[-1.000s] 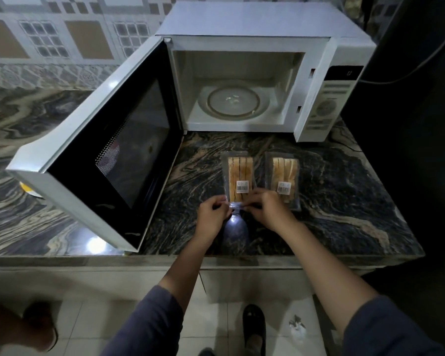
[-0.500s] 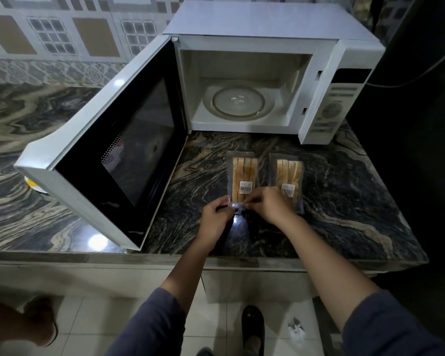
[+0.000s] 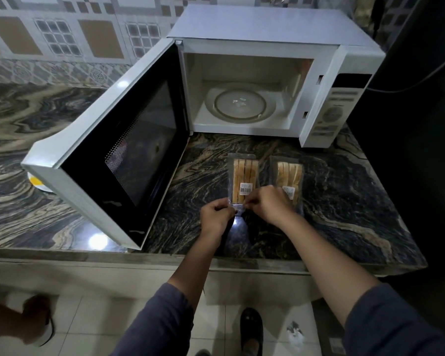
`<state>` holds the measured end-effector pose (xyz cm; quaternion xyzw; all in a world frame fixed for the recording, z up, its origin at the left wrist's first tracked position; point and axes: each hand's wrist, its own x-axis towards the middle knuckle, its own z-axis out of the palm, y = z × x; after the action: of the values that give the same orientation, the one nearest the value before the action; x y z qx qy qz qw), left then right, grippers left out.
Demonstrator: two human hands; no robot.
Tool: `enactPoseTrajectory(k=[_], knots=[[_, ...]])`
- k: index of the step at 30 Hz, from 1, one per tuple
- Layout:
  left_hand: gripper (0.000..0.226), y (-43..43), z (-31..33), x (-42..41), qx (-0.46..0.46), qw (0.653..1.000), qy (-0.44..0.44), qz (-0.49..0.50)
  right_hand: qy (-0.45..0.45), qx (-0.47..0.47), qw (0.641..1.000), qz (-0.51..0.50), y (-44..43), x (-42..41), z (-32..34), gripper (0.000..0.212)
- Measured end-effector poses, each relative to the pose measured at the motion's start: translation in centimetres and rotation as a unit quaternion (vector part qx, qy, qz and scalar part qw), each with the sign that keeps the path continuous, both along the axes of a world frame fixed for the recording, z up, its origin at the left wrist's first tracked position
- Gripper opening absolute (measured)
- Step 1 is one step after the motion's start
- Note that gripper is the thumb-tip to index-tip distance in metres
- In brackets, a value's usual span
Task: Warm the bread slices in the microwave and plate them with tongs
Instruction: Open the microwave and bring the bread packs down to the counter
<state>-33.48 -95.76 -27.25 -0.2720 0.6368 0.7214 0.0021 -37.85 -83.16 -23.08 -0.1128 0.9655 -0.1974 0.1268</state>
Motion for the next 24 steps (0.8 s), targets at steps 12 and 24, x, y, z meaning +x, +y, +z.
enactPoseTrajectory(k=[12, 24], knots=[[0.026, 0.4, -0.4, -0.4, -0.025, 0.999, -0.026, 0.017, 0.035, 0.044, 0.998, 0.040, 0.3, 0.5, 0.8, 0.021], [0.029, 0.9, 0.0, -0.8, -0.047, 0.997, -0.025, 0.053, 0.047, -0.030, 0.998, 0.026, 0.4, -1.6, 4.1, 0.022]])
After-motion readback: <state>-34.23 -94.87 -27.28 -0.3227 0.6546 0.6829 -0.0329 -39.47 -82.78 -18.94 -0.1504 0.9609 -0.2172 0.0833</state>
